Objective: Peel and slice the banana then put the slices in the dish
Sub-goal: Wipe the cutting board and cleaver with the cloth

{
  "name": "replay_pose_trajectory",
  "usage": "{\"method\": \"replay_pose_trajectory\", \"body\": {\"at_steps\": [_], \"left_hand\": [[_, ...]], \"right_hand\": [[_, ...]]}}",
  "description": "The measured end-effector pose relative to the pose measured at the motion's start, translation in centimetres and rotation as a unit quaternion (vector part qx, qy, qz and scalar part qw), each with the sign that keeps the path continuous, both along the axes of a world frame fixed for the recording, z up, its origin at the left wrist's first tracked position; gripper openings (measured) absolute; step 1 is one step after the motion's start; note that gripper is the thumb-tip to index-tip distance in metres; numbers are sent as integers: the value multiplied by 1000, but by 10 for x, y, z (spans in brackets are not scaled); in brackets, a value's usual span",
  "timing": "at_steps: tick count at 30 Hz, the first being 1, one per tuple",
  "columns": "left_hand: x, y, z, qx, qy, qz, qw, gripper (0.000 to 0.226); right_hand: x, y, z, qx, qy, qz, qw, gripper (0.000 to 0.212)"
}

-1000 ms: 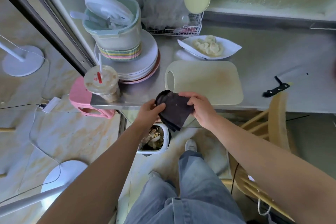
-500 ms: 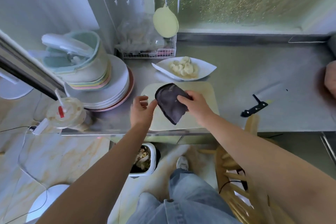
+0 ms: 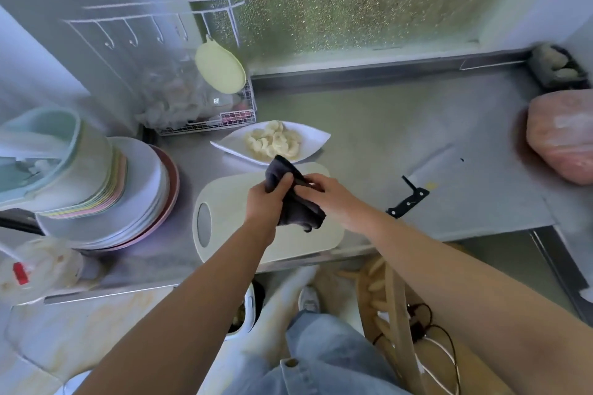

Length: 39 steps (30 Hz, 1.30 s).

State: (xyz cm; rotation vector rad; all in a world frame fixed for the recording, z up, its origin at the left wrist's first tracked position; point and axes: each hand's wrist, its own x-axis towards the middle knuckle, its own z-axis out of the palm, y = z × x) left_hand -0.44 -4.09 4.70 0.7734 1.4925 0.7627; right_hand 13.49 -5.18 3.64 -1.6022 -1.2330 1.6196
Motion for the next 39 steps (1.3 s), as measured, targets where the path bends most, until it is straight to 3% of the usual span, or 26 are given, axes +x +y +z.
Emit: {"method": "replay_pose_trajectory", "body": {"at_steps": [2, 4, 8, 11, 15, 21, 23, 26, 28, 30, 33, 39], "left_hand": [[12, 5, -3, -3, 10, -11, 1000, 17], [21, 8, -7, -8, 24, -24, 999, 19], [41, 14, -18, -24, 28, -29, 999, 26], [57, 21, -26, -42, 37, -31, 998, 28], [72, 30, -39, -58, 55, -48, 996, 27], [83, 38, -48, -88, 37, -48, 994, 24], [83, 41, -49, -110, 30, -39, 993, 23], [83, 46, -50, -148, -9, -13, 989, 33], [82, 49, -43, -184, -85, 14, 979, 42], [85, 51, -36, -216, -200, 45, 955, 43], [79, 61, -20, -193, -328, 49, 923, 48], [46, 83, -1, -137, -375, 109, 910, 41]], "right_hand": [[21, 3, -1, 8, -2, -61, 998, 19], [50, 9, -13, -6, -47, -142, 989, 21], [118, 3, -40, -61, -279, -229, 930, 27], [149, -14, -56, -99, -399, -266, 872, 54], [156, -20, -70, -160, -376, -297, 863, 75], [158, -12, -72, -128, -313, -366, 867, 64], [154, -9, -65, -70, -266, -404, 873, 55], [138, -6, -49, 34, -158, -372, 914, 43], [122, -5, -36, 98, -122, -325, 933, 42], [107, -2, -26, 149, -120, -263, 946, 44], [89, -1, -18, 174, -137, -131, 966, 48], [87, 0, -10, 190, -202, -5, 961, 49]]}}
